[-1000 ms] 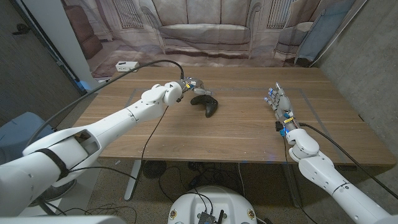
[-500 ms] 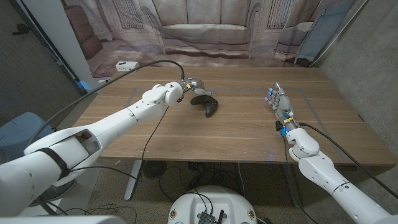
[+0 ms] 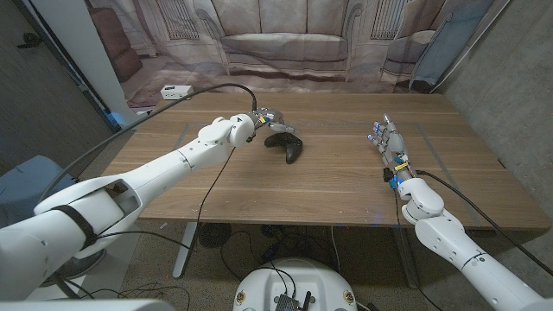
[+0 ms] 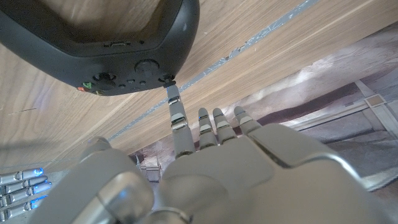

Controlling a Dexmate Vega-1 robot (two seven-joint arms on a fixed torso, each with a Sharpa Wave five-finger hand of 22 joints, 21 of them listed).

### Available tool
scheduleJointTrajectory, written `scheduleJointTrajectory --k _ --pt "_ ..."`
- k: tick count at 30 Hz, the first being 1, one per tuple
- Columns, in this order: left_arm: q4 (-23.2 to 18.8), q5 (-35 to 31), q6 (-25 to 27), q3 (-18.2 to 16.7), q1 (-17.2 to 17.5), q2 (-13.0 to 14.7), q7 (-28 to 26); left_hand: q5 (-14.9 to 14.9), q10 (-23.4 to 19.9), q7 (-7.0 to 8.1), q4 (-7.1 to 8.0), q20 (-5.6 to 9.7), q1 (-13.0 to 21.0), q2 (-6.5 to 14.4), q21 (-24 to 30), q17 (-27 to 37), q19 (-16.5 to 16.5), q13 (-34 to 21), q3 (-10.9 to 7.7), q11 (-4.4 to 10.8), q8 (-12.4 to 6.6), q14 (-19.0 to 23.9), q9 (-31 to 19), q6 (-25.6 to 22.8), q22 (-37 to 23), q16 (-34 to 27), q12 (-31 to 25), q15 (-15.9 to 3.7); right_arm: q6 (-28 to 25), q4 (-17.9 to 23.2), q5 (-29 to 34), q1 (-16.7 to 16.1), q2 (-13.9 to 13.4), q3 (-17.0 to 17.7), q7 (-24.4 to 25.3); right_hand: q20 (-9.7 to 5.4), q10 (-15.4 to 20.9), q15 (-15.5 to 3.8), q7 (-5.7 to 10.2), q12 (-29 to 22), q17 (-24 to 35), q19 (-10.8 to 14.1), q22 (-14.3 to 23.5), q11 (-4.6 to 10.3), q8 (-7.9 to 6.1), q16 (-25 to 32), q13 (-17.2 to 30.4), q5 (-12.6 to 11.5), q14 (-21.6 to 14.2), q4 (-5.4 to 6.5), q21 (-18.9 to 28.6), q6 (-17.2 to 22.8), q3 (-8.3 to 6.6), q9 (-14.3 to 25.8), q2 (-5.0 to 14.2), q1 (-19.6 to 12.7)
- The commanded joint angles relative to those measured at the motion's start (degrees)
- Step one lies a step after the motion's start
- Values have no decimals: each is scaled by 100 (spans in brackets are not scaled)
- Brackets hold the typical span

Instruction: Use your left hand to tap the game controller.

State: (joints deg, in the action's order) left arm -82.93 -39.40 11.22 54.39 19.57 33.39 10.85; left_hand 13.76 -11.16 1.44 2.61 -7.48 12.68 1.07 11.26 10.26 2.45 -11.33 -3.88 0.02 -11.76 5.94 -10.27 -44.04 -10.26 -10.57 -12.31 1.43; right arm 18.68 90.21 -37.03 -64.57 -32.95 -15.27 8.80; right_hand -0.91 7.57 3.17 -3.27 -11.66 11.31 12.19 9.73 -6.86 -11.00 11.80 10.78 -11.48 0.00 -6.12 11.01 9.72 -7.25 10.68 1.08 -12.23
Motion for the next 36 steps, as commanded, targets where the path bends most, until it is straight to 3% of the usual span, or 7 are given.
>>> scheduleJointTrajectory --k 1,36 --pt "2 -26 57 34 6 -20 34 15 -18 -7 -26 -40 41 59 19 9 -26 -15 -1 80 -33 46 -18 -66 -11 -40 -21 -41 13 -19 -21 -8 -5 15 -15 34 27 24 13 16 31 7 14 7 -8 -34 23 24 -30 -15 -2 11 -14 4 58 1" --pt "65 -102 234 171 4 -109 90 5 -100 -148 -58 -37 119 119 15 6 -29 -11 7 166 -135 86 -18 -592 -10 -39 -47 -125 5 -77 -89 -5 -48 44 -103 38 29 27 9 18 32 -8 15 4 -9 -37 23 25 -20 -19 -2 13 -9 4 63 11"
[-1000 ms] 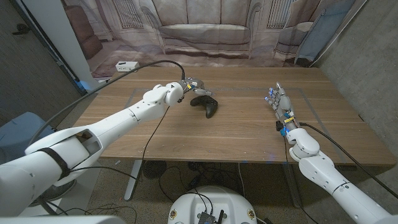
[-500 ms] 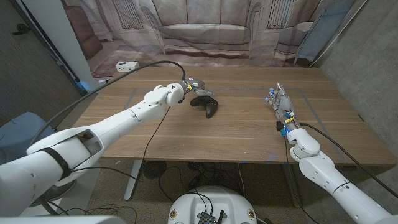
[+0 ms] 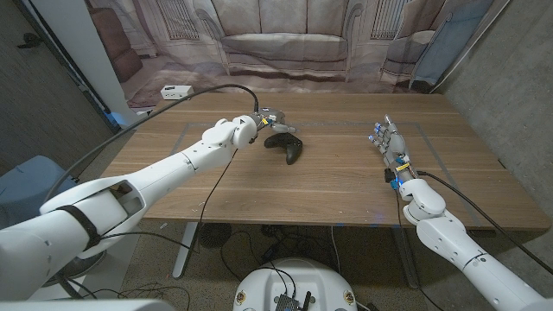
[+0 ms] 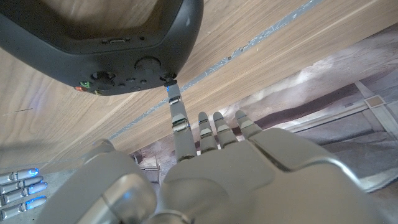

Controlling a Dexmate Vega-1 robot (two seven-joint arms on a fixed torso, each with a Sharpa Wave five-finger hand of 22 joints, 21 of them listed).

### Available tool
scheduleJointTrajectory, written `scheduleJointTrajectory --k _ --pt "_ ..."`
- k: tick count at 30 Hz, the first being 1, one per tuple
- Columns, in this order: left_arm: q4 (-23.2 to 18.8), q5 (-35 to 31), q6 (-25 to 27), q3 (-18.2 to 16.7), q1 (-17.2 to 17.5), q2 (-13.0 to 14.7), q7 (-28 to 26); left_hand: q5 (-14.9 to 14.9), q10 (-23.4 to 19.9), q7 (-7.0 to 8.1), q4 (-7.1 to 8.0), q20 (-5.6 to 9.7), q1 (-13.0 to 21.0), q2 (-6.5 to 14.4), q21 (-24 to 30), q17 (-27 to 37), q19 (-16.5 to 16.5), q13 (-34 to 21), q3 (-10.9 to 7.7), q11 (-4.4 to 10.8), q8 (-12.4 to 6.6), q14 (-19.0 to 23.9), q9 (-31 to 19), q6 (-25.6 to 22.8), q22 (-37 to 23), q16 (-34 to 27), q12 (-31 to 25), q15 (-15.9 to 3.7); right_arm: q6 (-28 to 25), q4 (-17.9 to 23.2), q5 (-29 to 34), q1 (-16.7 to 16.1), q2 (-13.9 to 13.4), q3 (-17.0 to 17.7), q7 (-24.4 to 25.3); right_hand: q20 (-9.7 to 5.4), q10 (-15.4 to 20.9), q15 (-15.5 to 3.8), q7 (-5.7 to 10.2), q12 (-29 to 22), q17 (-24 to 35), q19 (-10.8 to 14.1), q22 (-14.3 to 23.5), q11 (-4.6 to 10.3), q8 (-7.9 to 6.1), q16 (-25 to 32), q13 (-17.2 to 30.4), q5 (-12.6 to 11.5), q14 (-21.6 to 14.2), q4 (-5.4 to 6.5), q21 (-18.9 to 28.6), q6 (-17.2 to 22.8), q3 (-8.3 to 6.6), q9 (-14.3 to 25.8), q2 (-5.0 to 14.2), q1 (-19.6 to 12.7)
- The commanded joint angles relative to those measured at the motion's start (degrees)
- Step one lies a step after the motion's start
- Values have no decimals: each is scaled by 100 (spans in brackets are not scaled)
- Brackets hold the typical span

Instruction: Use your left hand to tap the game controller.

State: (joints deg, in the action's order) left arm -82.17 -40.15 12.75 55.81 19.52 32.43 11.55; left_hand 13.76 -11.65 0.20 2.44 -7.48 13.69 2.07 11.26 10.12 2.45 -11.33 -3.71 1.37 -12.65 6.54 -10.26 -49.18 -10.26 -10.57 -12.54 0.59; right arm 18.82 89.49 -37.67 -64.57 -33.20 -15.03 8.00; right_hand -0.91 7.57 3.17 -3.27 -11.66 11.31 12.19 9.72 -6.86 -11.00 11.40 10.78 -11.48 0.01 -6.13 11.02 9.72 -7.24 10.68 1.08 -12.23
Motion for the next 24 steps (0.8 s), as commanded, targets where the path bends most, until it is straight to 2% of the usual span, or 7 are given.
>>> scheduleJointTrajectory --k 1,8,9,16,24 --pt "-15 -27 85 29 10 -13 17 5 -54 -26 -42 -38 19 20 15 20 -30 -11 -9 33 -44 28 -19 -78 -10 -39 -25 -43 -2 -9 -12 -3 -31 18 -30 37 26 26 12 19 32 -9 15 0 -9 4 23 25 -21 -18 -3 14 -10 4 63 12" --pt "-38 -19 94 21 17 -15 -8 3 -54 -9 -46 -42 30 31 15 19 -31 -11 -8 30 -16 42 -19 -57 -10 -41 -23 -45 11 -2 -6 -13 -45 27 -38 33 24 23 11 20 30 -7 15 1 -10 3 23 24 -21 -23 -1 15 -10 4 63 9" --pt "-46 -20 99 19 19 -13 -10 2 -56 -7 -47 -44 32 34 15 19 -32 -10 -8 68 -11 41 -20 -57 -10 -40 -23 -40 -8 20 -39 -24 -35 41 -17 33 25 24 11 20 30 -7 15 7 -10 3 23 24 -21 -23 -1 15 -10 4 63 8" --pt "-144 -13 138 -19 43 16 -27 -1 -71 -12 -49 -45 40 42 16 19 -34 -10 -5 7 9 50 -20 -51 -10 -40 -26 -44 15 57 -15 -51 -75 64 -24 34 27 22 6 19 30 -8 15 5 -10 3 23 24 -20 -25 -1 16 -9 4 64 8" --pt "-322 -40 199 -72 85 75 -35 -4 -82 -24 -52 -47 46 48 16 19 -34 -10 -2 11 27 56 -21 -40 -10 -40 -29 -44 24 88 -15 -73 -90 86 -21 37 33 26 6 17 30 -10 15 -1 -10 4 23 24 -22 -26 0 16 -9 4 66 9"
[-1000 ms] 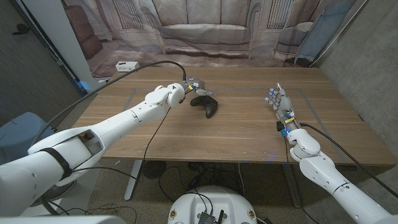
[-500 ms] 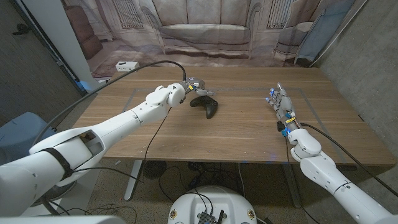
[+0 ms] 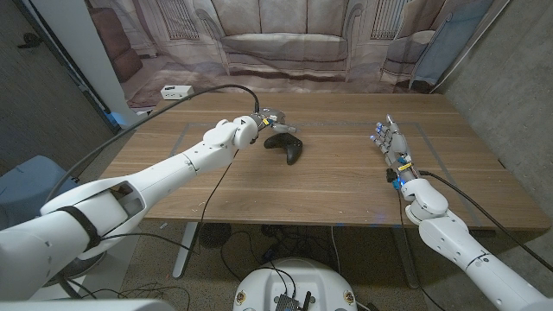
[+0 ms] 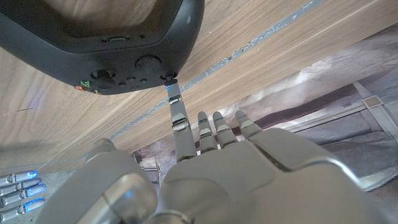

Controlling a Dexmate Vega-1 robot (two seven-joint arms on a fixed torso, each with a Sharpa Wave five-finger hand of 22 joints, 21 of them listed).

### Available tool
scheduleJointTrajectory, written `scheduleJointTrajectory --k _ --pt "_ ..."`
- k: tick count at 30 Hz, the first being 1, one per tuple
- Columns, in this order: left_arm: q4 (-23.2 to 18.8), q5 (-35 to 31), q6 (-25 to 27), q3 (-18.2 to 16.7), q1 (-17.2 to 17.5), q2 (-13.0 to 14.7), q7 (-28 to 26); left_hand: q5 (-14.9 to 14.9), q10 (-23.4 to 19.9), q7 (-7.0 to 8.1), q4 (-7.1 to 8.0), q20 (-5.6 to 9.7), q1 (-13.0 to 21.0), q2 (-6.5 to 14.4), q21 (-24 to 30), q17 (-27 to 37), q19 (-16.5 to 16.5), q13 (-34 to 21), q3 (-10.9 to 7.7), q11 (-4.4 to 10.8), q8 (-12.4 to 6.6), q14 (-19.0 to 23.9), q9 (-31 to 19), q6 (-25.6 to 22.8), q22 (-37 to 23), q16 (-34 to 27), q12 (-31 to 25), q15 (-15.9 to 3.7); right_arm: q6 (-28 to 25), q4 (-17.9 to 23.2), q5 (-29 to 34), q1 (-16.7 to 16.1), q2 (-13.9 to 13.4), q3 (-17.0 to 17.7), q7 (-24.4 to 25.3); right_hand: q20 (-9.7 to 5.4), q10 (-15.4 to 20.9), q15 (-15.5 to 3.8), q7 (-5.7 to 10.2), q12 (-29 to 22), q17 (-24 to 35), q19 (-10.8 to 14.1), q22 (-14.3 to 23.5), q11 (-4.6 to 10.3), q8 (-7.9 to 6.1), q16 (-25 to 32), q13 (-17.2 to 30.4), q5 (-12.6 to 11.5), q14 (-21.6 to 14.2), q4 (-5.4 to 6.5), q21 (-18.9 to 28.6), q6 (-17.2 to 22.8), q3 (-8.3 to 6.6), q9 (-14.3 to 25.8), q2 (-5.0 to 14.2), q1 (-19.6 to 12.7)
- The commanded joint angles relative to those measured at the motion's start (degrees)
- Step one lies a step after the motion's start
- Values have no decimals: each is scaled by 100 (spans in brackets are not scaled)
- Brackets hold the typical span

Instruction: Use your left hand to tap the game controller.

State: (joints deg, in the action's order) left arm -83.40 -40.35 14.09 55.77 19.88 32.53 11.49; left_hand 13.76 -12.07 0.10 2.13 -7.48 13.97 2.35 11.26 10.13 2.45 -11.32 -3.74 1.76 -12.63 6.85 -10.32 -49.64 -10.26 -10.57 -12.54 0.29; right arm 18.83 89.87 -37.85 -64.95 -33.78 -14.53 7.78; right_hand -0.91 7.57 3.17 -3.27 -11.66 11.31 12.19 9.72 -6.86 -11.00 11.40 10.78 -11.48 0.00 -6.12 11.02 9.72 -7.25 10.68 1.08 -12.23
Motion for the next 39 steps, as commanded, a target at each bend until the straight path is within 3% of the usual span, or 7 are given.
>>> scheduleJointTrajectory --k 1,39 --pt "-207 -20 68 -73 51 66 -27 -4 -44 -7 -21 -47 20 21 16 18 -34 -10 0 -24 25 27 -14 -2 -10 -40 -30 -17 16 58 -11 -38 -22 41 15 37 31 25 6 18 30 -10 15 -1 -10 3 23 24 -21 -27 0 16 -8 4 66 9" --pt "-417 -74 207 -211 133 160 -74 -19 -44 -2 -34 -57 45 35 15 18 -36 -9 26 -27 94 30 -18 37 -11 -31 -18 -28 33 -14 -20 3 2 19 -38 40 29 23 11 21 29 -4 15 14 -10 5 24 24 -26 -34 5 16 -6 4 71 11"
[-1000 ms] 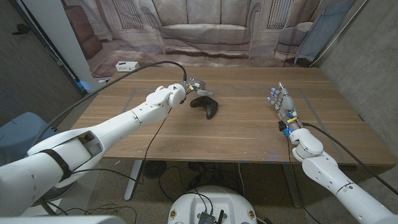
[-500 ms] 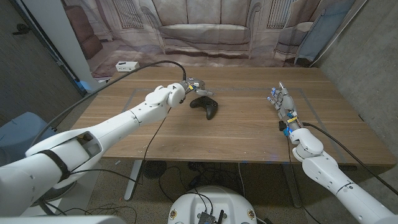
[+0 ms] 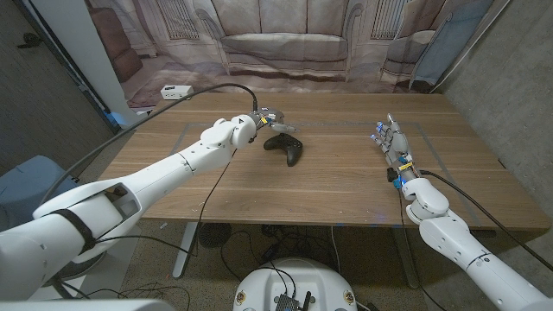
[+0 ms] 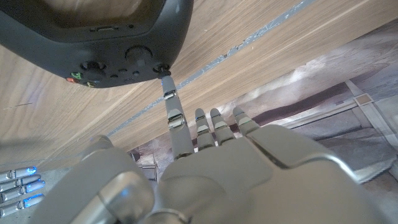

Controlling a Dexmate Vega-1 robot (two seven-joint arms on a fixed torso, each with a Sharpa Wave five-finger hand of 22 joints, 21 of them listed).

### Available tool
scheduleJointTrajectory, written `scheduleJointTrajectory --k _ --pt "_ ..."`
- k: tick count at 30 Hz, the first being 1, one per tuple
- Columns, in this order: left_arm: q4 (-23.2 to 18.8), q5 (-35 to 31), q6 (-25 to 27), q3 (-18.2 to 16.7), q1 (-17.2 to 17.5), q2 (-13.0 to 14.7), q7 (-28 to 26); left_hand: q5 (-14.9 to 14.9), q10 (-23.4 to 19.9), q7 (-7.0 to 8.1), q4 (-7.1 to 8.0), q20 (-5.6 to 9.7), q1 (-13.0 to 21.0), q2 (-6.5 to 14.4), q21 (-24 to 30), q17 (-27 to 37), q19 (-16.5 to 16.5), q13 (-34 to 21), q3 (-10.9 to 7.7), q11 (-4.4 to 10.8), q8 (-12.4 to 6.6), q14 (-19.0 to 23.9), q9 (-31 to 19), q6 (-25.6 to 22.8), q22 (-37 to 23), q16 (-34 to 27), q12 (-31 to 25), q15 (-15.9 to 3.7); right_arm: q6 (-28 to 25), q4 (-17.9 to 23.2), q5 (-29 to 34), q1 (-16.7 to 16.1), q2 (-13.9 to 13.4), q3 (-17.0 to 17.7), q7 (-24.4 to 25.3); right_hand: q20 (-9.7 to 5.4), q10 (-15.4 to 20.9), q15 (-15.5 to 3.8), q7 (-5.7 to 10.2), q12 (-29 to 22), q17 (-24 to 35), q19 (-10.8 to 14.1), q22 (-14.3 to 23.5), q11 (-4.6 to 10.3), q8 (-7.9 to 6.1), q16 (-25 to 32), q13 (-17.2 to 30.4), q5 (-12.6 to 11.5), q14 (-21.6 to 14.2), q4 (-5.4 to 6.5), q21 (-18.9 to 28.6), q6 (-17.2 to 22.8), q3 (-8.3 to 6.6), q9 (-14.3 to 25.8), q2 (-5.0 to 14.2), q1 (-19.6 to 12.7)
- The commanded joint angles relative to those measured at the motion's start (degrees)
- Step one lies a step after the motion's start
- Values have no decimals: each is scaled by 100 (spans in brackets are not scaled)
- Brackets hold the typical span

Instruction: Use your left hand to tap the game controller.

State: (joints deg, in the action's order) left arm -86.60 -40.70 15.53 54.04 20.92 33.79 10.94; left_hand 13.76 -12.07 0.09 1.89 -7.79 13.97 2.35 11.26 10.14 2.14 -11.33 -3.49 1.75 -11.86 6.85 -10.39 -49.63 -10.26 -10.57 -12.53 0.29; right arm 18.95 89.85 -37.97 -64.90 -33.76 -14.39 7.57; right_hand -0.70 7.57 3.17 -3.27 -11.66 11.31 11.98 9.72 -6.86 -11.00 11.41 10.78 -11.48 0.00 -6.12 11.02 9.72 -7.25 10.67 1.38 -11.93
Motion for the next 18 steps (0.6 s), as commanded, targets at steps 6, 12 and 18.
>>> scheduleJointTrajectory --k 6,12,18 --pt "-151 -51 89 -62 54 49 -28 -21 -48 -2 -11 -32 48 37 16 17 -7 -9 6 -42 25 29 -12 42 -11 -30 -18 -31 45 -29 -4 4 -1 8 -36 16 31 24 8 20 29 17 15 7 -12 6 24 24 -28 -36 5 22 -4 4 40 -18" --pt "-202 -70 114 -75 72 64 -18 -23 -44 5 -12 -37 50 38 16 17 -7 -9 11 -24 30 29 -12 45 -11 -29 -16 -34 66 -47 -14 7 2 15 -54 16 30 21 8 21 29 17 15 -1 -11 6 24 24 -28 -37 5 19 -4 4 42 -18" --pt "-302 -106 169 -100 115 88 -25 -25 -48 23 -13 -43 52 41 16 17 -9 -9 15 -31 34 33 -13 43 -11 -30 -16 -36 88 -64 -9 7 -13 19 -88 19 30 25 10 21 29 16 15 -1 -10 6 24 25 -29 -38 5 18 -2 4 41 -15"
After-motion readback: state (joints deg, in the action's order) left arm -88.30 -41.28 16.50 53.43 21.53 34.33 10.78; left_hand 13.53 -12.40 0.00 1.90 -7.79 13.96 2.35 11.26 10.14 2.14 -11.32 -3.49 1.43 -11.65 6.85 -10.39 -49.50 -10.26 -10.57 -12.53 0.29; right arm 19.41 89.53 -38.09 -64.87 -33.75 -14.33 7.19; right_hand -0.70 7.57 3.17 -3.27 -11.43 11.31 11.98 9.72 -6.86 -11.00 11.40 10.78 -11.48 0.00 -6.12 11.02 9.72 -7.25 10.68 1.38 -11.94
